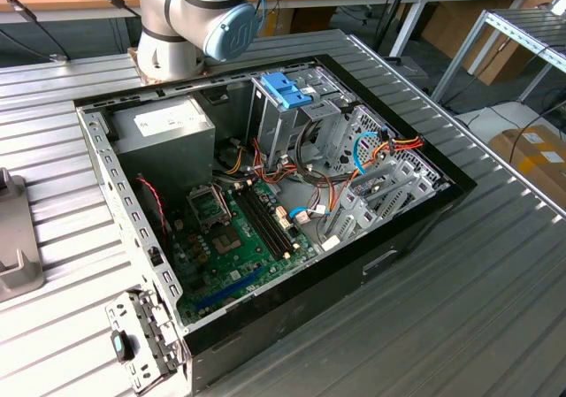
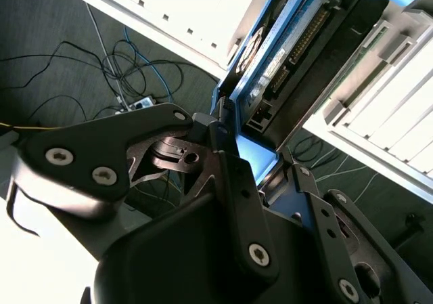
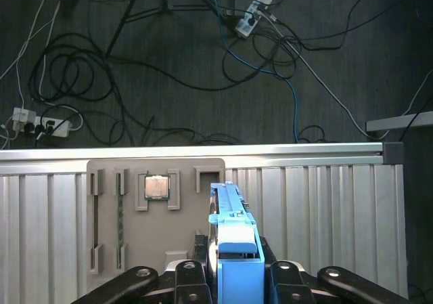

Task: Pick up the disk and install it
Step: 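Pick up the disk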

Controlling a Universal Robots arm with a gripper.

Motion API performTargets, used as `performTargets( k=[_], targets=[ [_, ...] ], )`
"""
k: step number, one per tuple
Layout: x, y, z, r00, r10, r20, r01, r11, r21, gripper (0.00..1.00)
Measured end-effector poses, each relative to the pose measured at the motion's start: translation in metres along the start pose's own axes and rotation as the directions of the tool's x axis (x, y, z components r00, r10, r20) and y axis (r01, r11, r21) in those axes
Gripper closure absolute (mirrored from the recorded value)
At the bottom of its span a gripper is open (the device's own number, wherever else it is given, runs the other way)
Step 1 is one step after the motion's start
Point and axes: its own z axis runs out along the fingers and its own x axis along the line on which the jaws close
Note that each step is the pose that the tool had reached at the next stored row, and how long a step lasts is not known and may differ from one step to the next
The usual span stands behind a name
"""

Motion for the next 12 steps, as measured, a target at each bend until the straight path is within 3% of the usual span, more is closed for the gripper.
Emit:
performTargets(
  k=[12],
  targets=[
    [-0.0004, 0.0002, -0.0035, 1.0, 0.0, 0.0, 0.0, 1.0, 0.0, 0.63]
  ],
)
